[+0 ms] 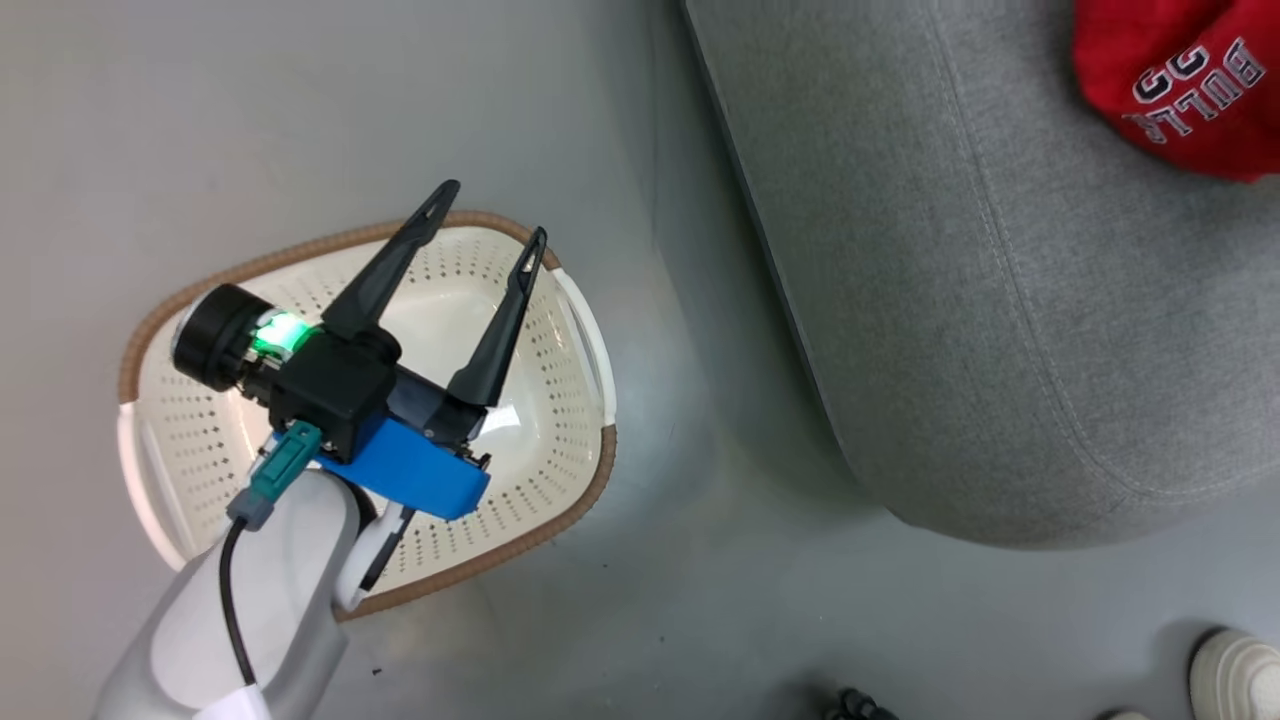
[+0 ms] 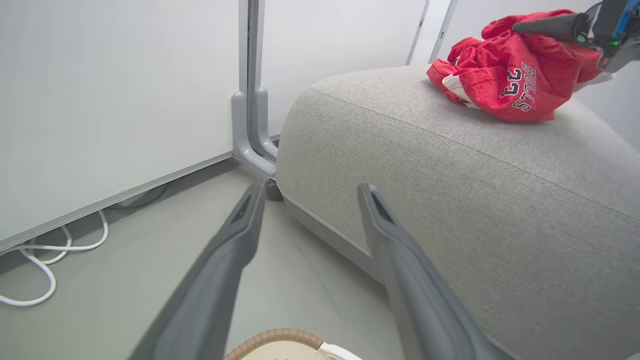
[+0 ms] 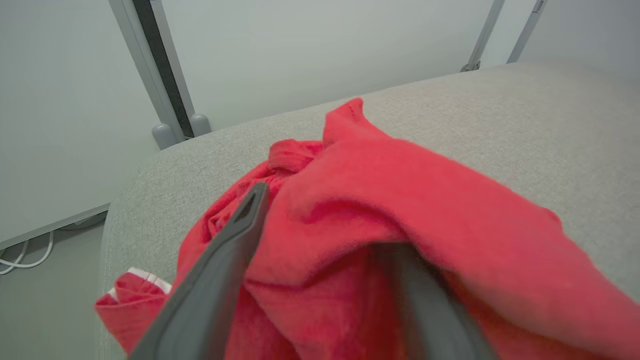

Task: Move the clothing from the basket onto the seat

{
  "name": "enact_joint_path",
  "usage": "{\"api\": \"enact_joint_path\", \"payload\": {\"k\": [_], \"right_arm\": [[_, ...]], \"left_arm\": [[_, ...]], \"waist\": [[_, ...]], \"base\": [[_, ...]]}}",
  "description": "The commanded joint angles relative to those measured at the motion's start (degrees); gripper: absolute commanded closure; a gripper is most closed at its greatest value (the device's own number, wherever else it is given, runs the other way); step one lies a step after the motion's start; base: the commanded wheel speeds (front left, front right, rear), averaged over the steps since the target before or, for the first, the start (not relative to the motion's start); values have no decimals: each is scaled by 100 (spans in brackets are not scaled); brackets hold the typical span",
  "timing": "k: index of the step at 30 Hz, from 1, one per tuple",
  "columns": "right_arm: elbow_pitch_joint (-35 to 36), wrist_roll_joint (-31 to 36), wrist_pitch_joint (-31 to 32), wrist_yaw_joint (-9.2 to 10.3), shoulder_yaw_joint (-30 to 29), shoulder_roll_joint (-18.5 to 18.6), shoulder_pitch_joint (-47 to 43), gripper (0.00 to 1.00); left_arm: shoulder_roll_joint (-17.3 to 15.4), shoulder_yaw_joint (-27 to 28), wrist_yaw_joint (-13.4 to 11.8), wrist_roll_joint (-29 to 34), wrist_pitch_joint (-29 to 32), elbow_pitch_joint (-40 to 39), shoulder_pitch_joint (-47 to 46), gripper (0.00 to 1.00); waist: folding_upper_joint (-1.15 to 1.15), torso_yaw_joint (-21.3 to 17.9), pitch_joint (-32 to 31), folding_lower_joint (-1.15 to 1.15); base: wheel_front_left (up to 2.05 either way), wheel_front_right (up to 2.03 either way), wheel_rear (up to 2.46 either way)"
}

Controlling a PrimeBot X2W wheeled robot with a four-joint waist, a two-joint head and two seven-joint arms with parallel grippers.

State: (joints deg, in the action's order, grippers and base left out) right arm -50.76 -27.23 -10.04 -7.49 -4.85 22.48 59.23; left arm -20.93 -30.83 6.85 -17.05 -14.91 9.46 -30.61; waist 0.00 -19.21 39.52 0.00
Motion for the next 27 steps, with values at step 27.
{"api": "enact_joint_path", "payload": {"k": [27], "right_arm": [[2770, 1018, 398, -2, 6, -589, -4246, 0]], "left_arm": [[1369, 1834, 78, -210, -36, 611, 2460, 0]], "waist": [[0, 1426, -3428, 0]], "base": [[0, 0, 0]]}}
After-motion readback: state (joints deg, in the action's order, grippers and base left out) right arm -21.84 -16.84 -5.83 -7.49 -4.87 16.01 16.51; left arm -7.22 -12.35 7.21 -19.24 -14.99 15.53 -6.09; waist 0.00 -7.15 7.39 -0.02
